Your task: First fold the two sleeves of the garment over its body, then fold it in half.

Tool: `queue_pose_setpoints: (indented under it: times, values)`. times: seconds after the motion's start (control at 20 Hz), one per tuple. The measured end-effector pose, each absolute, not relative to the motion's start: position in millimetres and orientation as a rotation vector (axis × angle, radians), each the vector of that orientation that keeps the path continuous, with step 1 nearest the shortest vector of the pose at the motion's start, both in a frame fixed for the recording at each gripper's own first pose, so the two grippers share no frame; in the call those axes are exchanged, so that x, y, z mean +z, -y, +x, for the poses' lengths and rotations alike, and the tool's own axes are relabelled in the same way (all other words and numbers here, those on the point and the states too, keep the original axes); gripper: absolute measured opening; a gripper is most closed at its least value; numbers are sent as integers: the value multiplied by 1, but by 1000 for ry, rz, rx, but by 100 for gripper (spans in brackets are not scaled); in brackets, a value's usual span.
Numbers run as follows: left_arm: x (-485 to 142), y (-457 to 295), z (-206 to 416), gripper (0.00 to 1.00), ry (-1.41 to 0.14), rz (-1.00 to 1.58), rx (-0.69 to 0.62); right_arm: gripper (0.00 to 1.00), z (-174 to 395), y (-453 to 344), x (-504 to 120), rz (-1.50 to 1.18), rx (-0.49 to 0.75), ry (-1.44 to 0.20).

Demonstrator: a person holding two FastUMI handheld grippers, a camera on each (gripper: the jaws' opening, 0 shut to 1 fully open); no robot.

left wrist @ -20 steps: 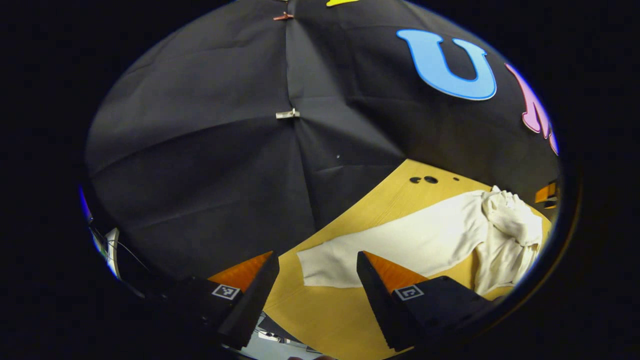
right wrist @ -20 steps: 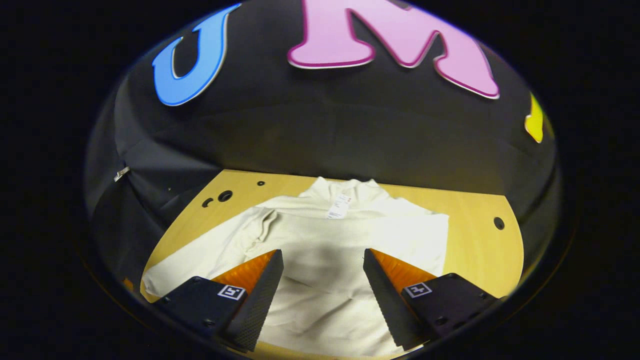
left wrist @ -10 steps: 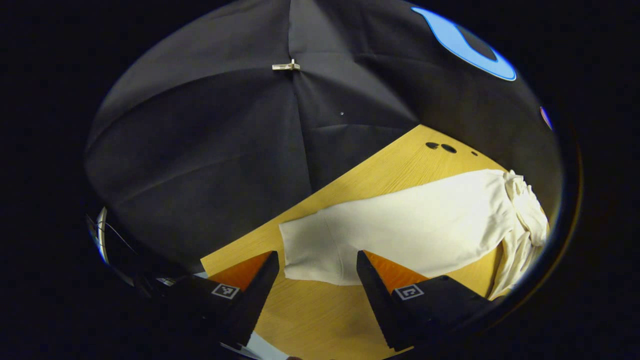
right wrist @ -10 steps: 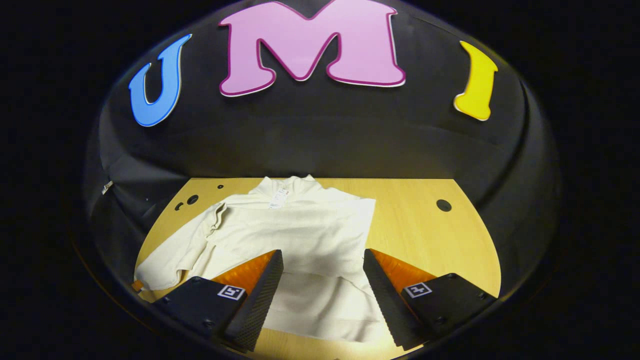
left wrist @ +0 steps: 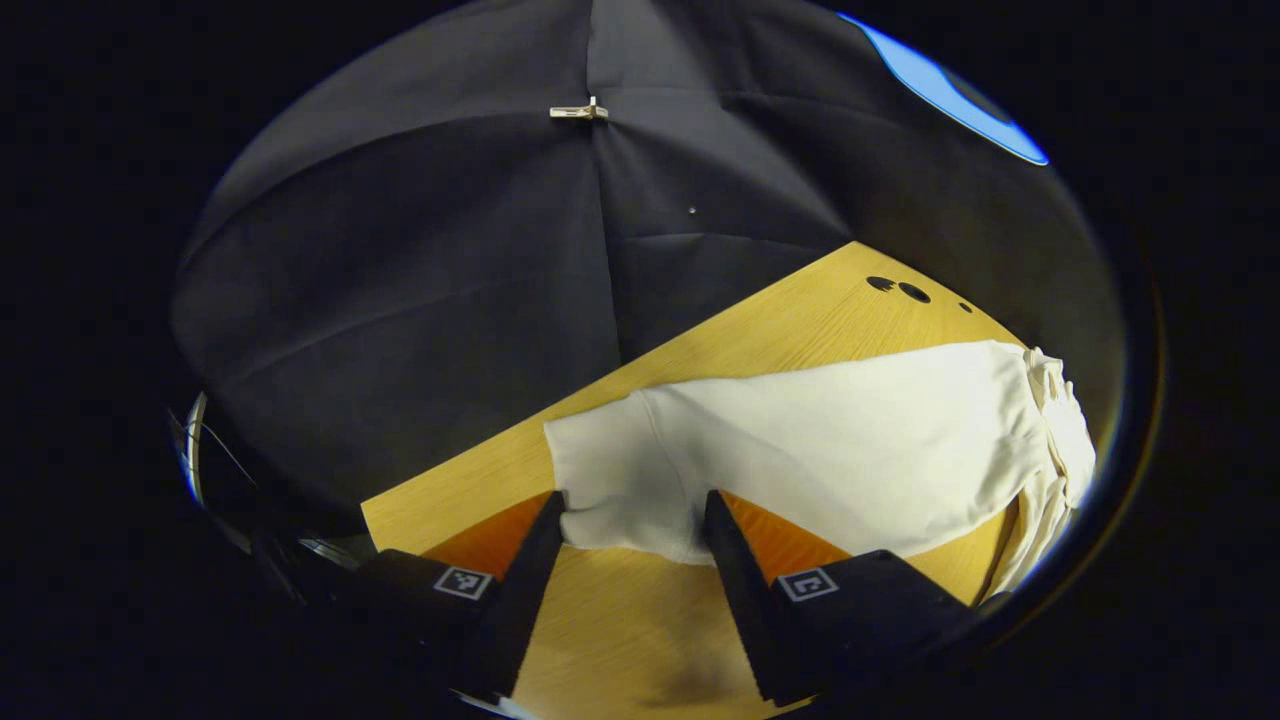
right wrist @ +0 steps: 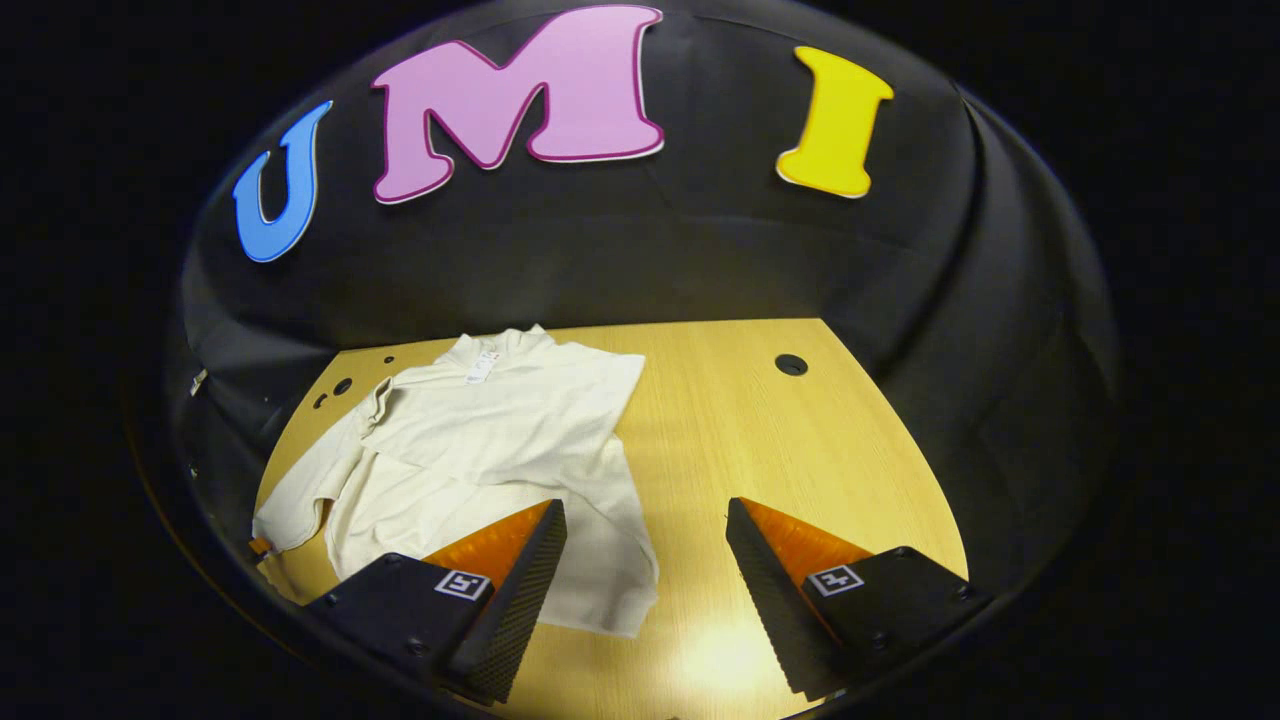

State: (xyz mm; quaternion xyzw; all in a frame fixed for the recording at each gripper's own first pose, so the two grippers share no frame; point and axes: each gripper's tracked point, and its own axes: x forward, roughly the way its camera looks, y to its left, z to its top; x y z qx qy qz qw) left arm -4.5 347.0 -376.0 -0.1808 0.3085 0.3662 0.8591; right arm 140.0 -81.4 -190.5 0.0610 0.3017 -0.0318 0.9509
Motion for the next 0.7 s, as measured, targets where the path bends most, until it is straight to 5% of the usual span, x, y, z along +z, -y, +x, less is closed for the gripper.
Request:
queue_pose_setpoints:
  times: [0.1,0.25,0.55,0.7]
  values:
    - [-374,-339,6,78,-651,-364,734,99,130,87,-199,151,-81,-623]
    - [-372,-335,16,30,-651,-328,725,99,122,102,-205,149,-99,-631]
    - [-366,-336,24,10,-613,-315,722,99,112,123,-202,138,-118,-615]
    - [-361,-337,26,8,-614,-366,731,99,109,129,-202,145,-122,-608]
